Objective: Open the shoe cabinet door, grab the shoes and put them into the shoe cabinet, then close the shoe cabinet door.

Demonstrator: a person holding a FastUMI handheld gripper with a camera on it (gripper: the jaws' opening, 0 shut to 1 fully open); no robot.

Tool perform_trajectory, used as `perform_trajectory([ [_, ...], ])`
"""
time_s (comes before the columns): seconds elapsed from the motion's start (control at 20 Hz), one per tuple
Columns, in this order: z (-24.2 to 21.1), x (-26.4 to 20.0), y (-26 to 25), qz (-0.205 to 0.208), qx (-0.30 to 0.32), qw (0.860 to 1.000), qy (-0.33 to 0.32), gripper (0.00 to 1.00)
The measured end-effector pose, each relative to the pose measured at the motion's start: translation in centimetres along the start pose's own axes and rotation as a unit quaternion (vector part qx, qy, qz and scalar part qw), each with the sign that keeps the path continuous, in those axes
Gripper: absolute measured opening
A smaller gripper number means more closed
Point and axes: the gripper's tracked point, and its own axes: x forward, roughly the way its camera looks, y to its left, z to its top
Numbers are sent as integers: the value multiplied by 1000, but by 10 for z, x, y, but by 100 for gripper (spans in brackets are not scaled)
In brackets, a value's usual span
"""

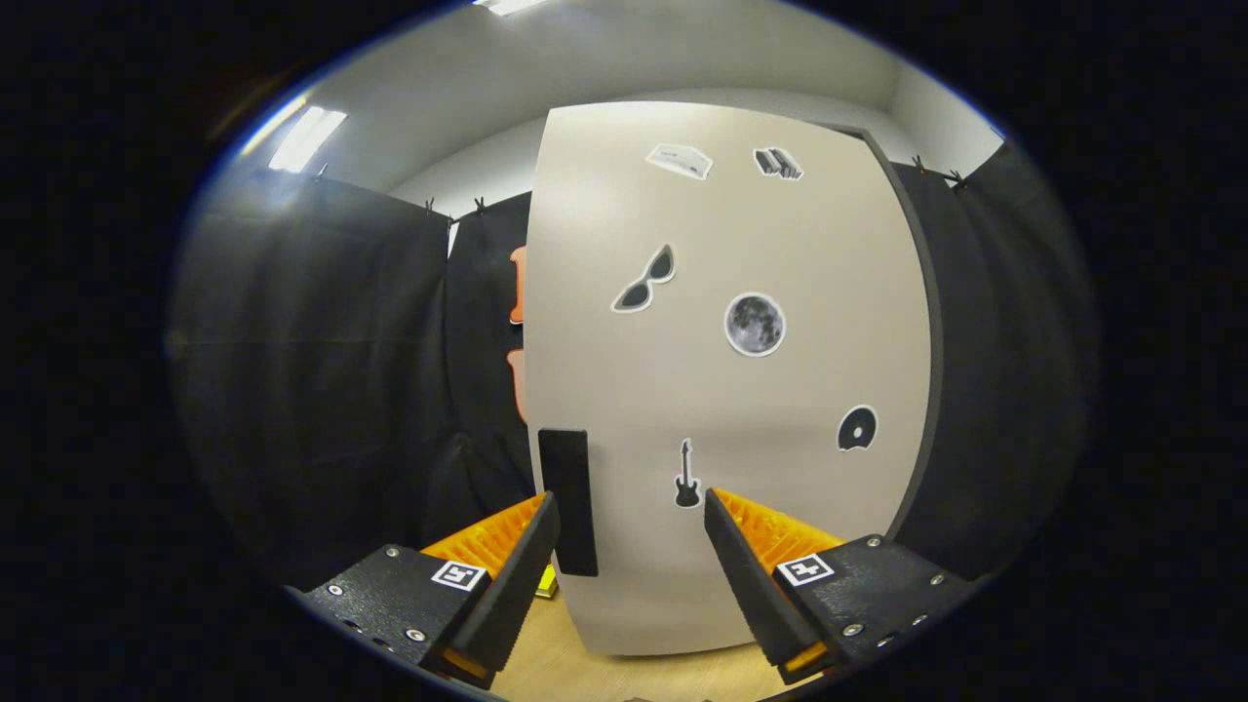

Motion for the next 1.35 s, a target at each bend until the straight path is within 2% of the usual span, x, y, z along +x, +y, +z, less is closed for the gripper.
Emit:
perform_trajectory([
  [0.15,18,-30,-20,-42,-7,999,-9,93],
  [0.6,55,-108,-57,-118,-4,992,-55,93],
  [1.05,67,-141,-65,-147,-1,985,-87,93],
  [1.35,72,-164,-59,-141,-2,985,-97,93],
])
